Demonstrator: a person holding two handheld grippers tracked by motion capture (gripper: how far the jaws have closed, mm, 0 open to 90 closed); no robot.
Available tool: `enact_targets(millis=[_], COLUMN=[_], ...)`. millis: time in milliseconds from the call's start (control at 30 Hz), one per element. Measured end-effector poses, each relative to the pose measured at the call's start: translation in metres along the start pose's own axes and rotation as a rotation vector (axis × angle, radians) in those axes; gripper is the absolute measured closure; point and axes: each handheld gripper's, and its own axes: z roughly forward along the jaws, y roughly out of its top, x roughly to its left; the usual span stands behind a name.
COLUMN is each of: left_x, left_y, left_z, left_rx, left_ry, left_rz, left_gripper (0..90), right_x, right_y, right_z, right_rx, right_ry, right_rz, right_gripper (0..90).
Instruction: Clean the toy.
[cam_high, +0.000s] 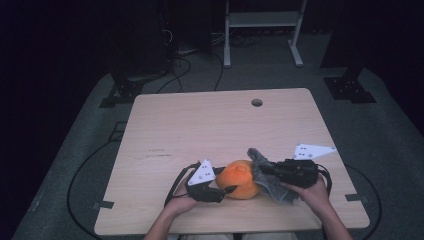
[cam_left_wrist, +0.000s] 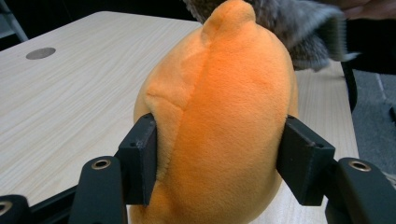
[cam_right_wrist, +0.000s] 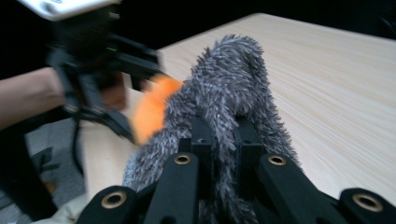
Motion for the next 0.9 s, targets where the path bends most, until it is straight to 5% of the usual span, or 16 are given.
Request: enact_targets(millis=[267, 400, 700, 900], left_x=[0.005, 0.003, 0.005, 0.003], left_y=[0.006, 0.010, 0.012, 0.022], left_z=[-0.008, -0.011, -0.015, -0.022], left_rx=[-0.020, -0.036, -0.014, -0.044], left_ry=[0.006, -0.013, 0.014, 0.015], left_rz=[-0.038, -0.038, -0.051, -0.056], left_gripper=[37.1, 37.1, 37.4, 37.3], right_x=[0.020, 0.024, -0.008, 0.018], right_y=[0.018, 0.019, -0.018, 0.007], right_z=[-0.002, 0.006, 0.019, 0.008], right_rx=[-0.069, -0.038, 0.055, -0.049], right_ry=[0.105, 0.056, -0.034, 0.022], right_rz=[-0.026, -0.048, 0.065, -0.018], right_gripper=[81.5, 81.4, 81.4, 81.4])
